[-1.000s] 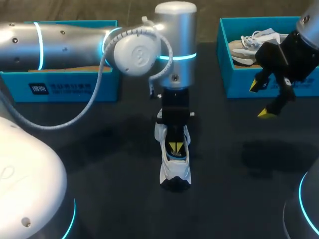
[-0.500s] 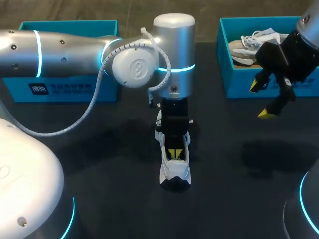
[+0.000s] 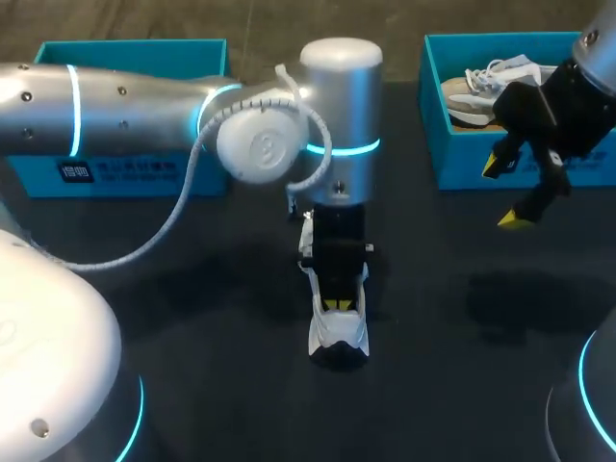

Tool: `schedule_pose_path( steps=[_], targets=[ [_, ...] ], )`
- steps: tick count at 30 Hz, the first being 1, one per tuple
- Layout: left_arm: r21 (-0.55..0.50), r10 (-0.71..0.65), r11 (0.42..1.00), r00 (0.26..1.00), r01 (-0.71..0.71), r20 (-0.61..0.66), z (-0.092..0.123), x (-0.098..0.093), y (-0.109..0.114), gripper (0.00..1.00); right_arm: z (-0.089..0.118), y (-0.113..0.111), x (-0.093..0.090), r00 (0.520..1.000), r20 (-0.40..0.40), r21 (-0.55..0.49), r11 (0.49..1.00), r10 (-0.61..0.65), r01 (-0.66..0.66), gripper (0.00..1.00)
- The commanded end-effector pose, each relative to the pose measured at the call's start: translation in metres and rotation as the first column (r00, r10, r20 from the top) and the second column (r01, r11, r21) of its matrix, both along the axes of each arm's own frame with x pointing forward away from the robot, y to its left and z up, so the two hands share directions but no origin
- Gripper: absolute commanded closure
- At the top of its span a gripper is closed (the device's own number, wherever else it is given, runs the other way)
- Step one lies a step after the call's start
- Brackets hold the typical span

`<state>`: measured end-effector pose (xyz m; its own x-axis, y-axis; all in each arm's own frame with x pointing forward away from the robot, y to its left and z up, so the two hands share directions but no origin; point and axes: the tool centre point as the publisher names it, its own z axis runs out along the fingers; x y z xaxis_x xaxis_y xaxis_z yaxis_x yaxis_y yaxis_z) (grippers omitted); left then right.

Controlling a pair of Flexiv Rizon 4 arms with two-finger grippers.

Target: Take the shoe out of the shoebox, open the shoe tongue, remove and reinsert the insole, then place the shoe into the shoebox

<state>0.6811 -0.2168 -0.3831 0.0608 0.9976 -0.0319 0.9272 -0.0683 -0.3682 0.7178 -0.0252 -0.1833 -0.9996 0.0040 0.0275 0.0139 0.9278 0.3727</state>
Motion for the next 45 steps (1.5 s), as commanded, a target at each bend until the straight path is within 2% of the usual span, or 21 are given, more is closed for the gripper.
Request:
schedule_pose_path(
  steps=[1, 7, 11, 15, 21, 24, 30, 35, 40, 45],
  targets=[
    [-0.038, 0.024, 0.999, 0.999, -0.022, 0.048, -0.018, -0.011, 0.002, 1.00, -0.001, 0.001, 0.001, 1.000, 0.000, -0.003, 1.000, -0.001, 0.001, 0.00],
    [-0.025, 0.034, 0.999, 0.996, -0.032, 0.082, -0.022, -0.009, 0.004, 1.00, -0.001, 0.001, 0.001, 1.000, 0.000, -0.003, 1.000, -0.001, 0.001, 0.00],
    [-0.037, 0.042, 0.999, 0.992, -0.038, 0.120, -0.001, -0.003, 0.008, 1.00, -0.001, 0.001, 0.001, 1.000, 0.000, -0.003, 1.000, -0.001, 0.001, 0.00],
    [-0.068, 0.057, 0.997, 0.984, -0.046, 0.168, 0.007, 0.004, 0.008, 1.00, -0.001, 0.001, 0.001, 1.000, 0.000, -0.003, 1.000, -0.001, 0.001, 0.00],
    [-0.035, 0.056, 0.998, 0.968, -0.049, 0.246, -0.004, 0.011, 0.008, 1.00, -0.001, 0.001, 0.001, 1.000, 0.000, -0.003, 1.000, -0.001, 0.001, 0.00],
    [-0.080, 0.079, 0.995, 0.948, -0.057, 0.308, -0.011, 0.014, 0.006, 1.00, -0.001, 0.001, 0.001, 1.000, 0.000, -0.003, 1.000, -0.001, 0.001, 0.00],
    [-0.088, 0.090, 0.994, 0.944, -0.066, 0.316, -0.024, 0.019, 0.000, 1.00, -0.001, 0.001, 0.001, 1.000, 0.000, -0.003, 1.000, -0.001, 0.001, 0.00],
    [-0.067, 0.066, 0.997, 0.939, -0.046, 0.339, -0.026, 0.019, -0.002, 1.00, -0.001, 0.001, 0.001, 1.000, 0.000, -0.003, 1.000, -0.001, 0.001, 0.00],
    [-0.056, 0.050, 0.998, 0.918, -0.030, 0.395, -0.003, 0.021, 0.000, 1.00, -0.001, 0.001, 0.001, 1.000, 0.000, -0.003, 1.000, -0.001, 0.001, 0.00],
    [-0.055, 0.042, 0.998, 0.872, -0.018, 0.487, 0.023, 0.032, 0.001, 1.00, -0.001, 0.001, 0.001, 1.000, 0.000, -0.003, 1.000, -0.001, 0.001, 0.00]
  ],
)
